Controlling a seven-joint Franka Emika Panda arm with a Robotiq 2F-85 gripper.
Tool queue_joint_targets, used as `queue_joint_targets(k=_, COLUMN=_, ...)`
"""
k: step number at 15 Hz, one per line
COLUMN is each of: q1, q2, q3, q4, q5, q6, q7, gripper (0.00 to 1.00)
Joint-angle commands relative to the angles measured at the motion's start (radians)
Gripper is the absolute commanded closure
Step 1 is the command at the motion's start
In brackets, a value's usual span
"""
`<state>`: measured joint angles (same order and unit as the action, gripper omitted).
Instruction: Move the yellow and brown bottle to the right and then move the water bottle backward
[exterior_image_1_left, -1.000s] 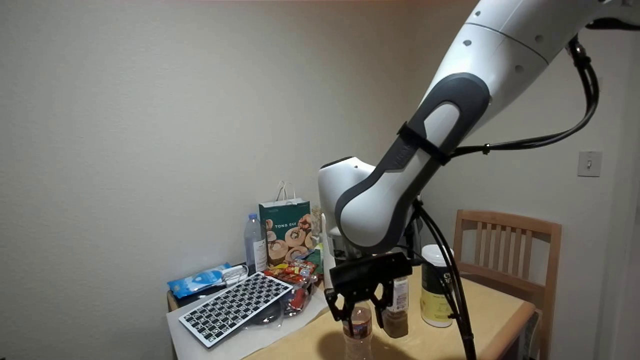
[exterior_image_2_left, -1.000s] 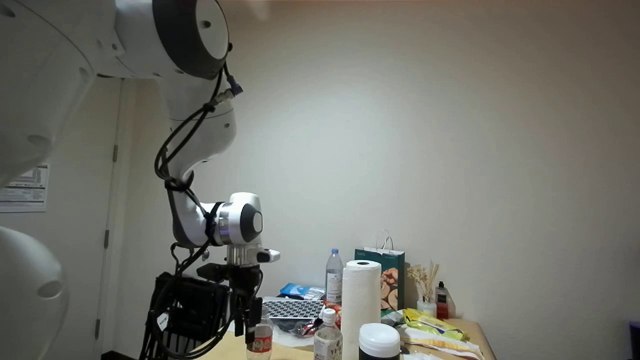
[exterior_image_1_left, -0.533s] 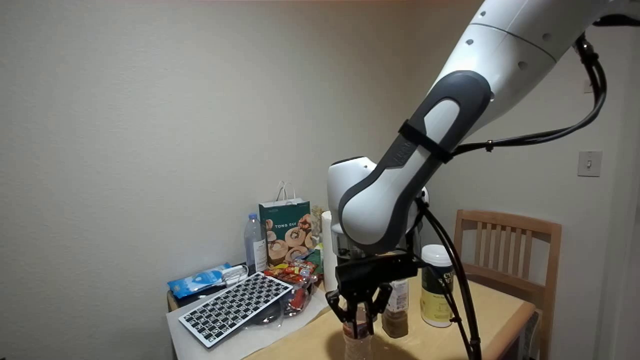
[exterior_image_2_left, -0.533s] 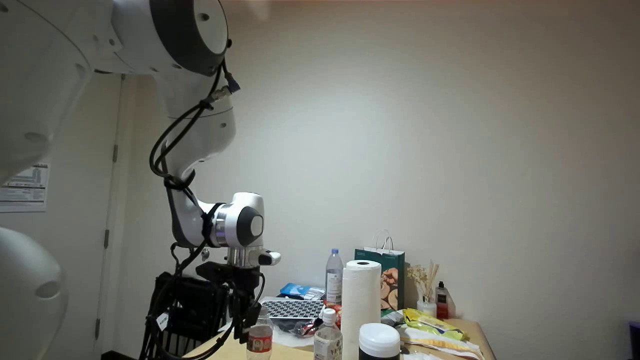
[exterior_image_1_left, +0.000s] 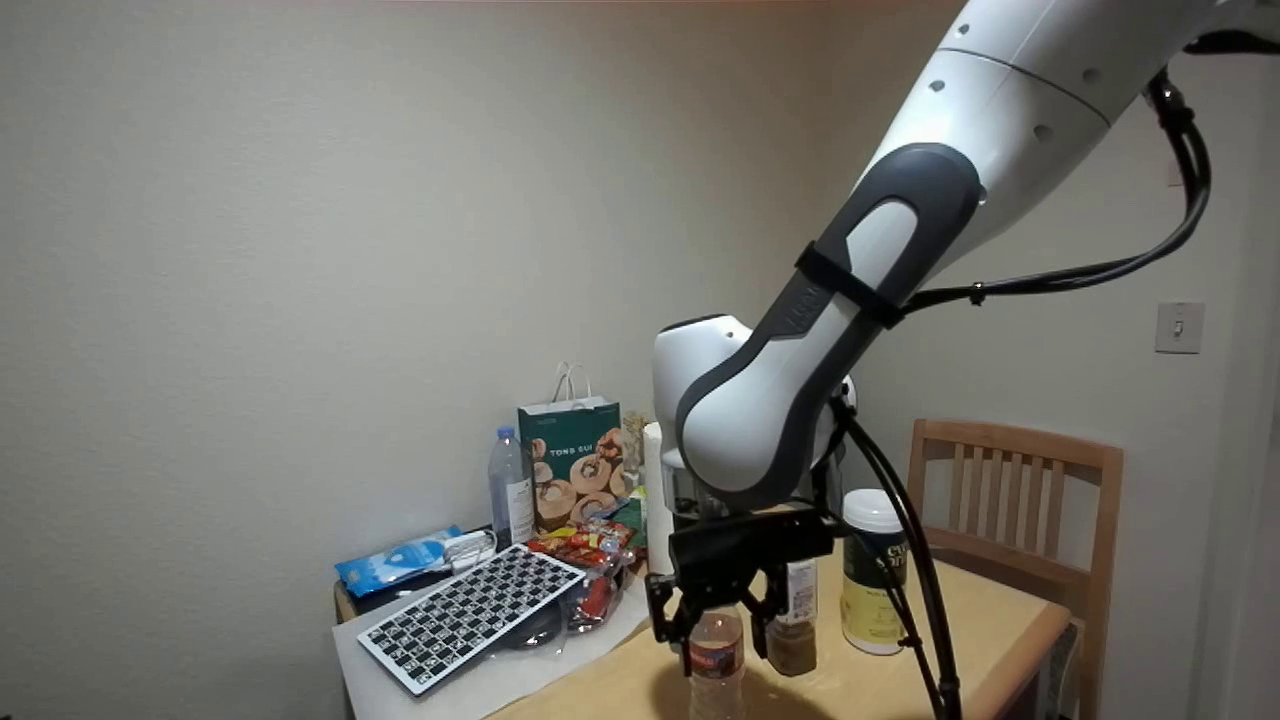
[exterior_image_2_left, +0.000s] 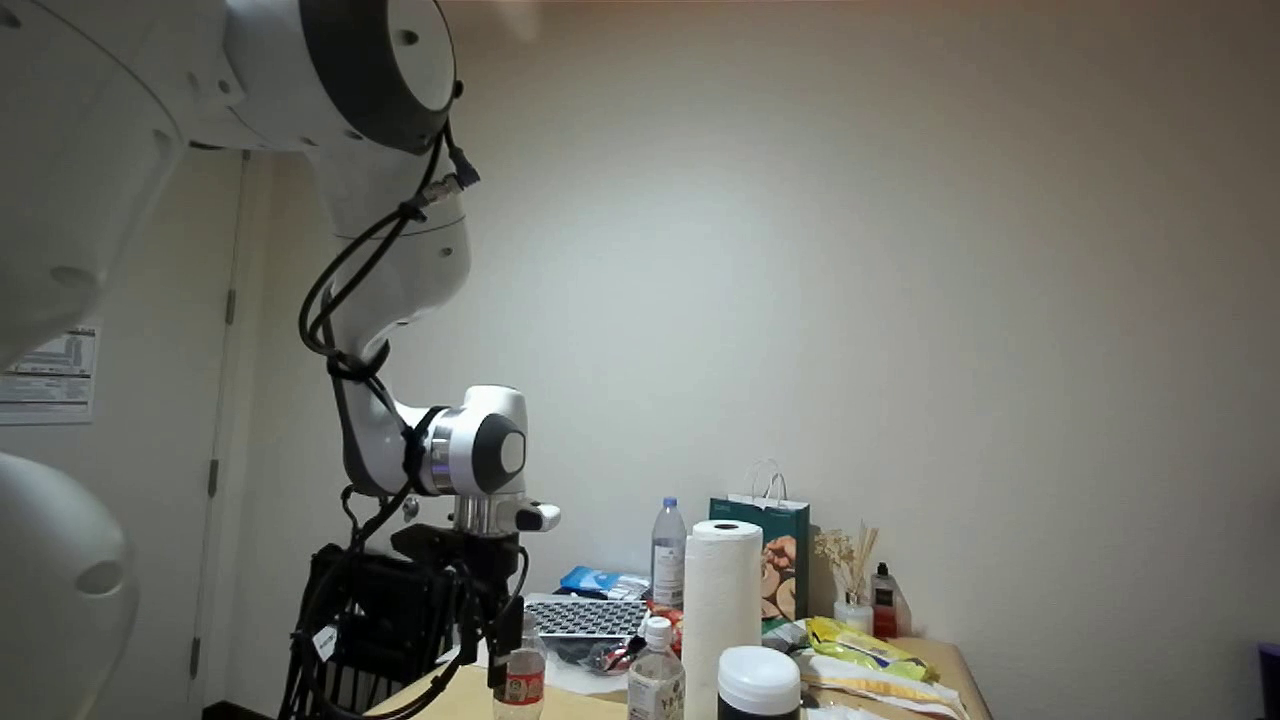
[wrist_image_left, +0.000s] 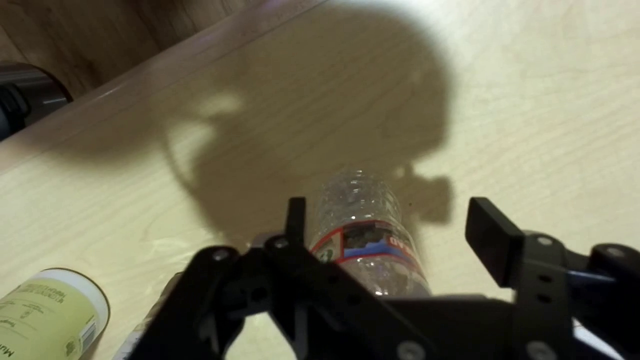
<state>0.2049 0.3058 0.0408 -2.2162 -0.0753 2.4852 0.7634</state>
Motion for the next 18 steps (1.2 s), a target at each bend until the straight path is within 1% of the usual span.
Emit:
queue_joint_targets(k=1, q1=0.021, q2=-0.012, q3=-0.032, q4=-0.014, q5=-0.034, q6=0.04, q7=0.057, gripper=0.0)
queue_joint_targets(k=6, q1=0.04, q2=0.0, q3=-0.082, q4=0.014, q5=-0.141, q6=0.058, q7=0.136, gripper=0.0)
queue_joint_targets(k=7, q1=0.022, q2=0.0, q3=-0.059, q4=0.014, q5=-0.102, q6=0.032, q7=0.093, gripper=0.0)
queue_joint_targets(k=12, q1=0.016, q2=0.009, q3=-0.047, q4=0.028, q5=-0.085, q6=0.015, q7=0.074, gripper=0.0)
queue_joint_targets(k=13, q1=0.012, q2=0.01, q3=-0.041, q4=0.029, q5=-0.075, q6=0.019, q7=0.062, gripper=0.25)
queue_joint_targets(k=14, q1=0.011, q2=0.012, q3=-0.038, q4=0.03, q5=-0.071, q6=0.023, q7=0.056, gripper=0.27)
queue_joint_targets(k=16, q1=0.006, q2=0.016, q3=-0.029, q4=0.034, q5=-0.053, q6=0.026, q7=0.037, gripper=0.39)
queue_joint_targets(k=18, q1=0.003, q2=0.019, q3=-0.022, q4=0.037, q5=-0.036, q6=0.031, q7=0.017, gripper=0.53)
